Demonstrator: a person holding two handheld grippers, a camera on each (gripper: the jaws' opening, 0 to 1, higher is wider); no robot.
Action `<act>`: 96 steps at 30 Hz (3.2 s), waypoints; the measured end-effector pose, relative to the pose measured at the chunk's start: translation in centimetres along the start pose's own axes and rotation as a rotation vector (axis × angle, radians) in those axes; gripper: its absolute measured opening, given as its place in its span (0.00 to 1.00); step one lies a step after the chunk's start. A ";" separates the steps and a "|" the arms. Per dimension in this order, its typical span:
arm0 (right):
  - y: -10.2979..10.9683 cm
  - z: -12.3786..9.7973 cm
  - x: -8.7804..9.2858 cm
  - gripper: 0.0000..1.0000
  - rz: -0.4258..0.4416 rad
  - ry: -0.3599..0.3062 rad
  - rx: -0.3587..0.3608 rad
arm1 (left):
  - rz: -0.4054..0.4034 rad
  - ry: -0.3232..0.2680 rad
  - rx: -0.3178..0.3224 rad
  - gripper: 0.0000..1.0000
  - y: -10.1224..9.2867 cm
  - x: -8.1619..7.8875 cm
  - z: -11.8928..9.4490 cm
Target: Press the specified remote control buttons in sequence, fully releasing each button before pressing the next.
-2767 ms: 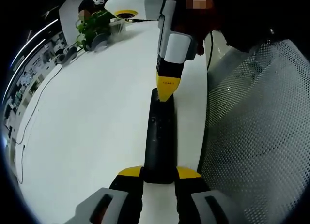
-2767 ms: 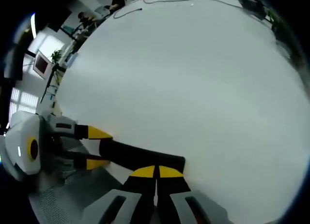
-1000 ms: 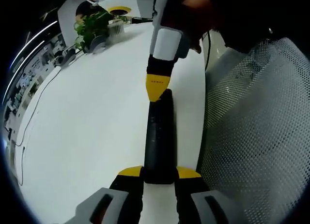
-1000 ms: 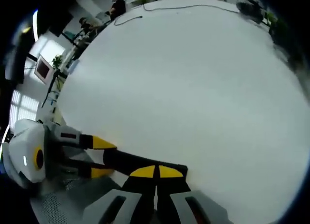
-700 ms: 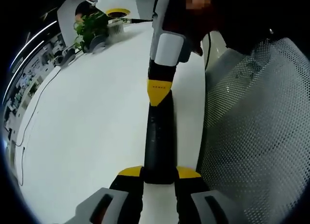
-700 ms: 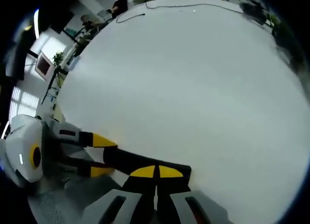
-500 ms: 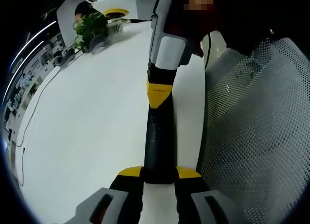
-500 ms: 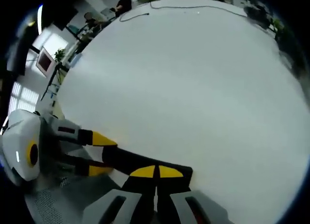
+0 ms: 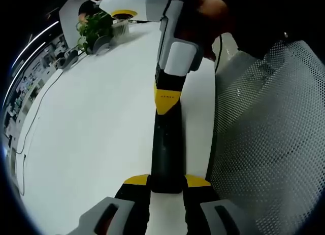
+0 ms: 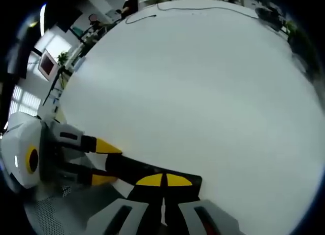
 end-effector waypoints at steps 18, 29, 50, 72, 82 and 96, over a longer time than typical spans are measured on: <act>-0.1 0.0 -0.1 0.00 0.005 0.009 -0.012 | -0.004 -0.003 -0.002 0.25 0.0 0.0 0.0; 0.0 -0.8 -0.3 0.00 0.126 0.015 -0.101 | -0.011 -0.012 -0.004 0.24 0.0 0.1 0.0; 0.7 0.0 0.2 0.00 0.023 0.074 -0.062 | -0.016 -0.015 -0.005 0.25 0.0 0.1 -0.1; 0.7 0.0 0.2 0.00 -0.027 0.075 -0.043 | -0.009 -0.007 -0.005 0.25 -0.1 -0.1 0.0; 0.4 -0.9 -0.2 0.00 0.020 0.061 -0.049 | -0.020 -0.017 -0.009 0.25 -0.1 0.0 0.0; 0.3 -0.5 0.9 0.00 0.086 0.161 -0.078 | -0.024 -0.020 -0.009 0.25 -0.1 0.0 0.0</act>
Point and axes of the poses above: the point that each gripper's makers call its tool centre point, and the gripper's own axes: z roughly forward along the fingers, y roughly to its left, x roughly out of its underside, the point moved 8 cm from there along -z, roughly backward along the fingers, and after that the axes turned 11 degrees about -z, right-handed, at the moved point
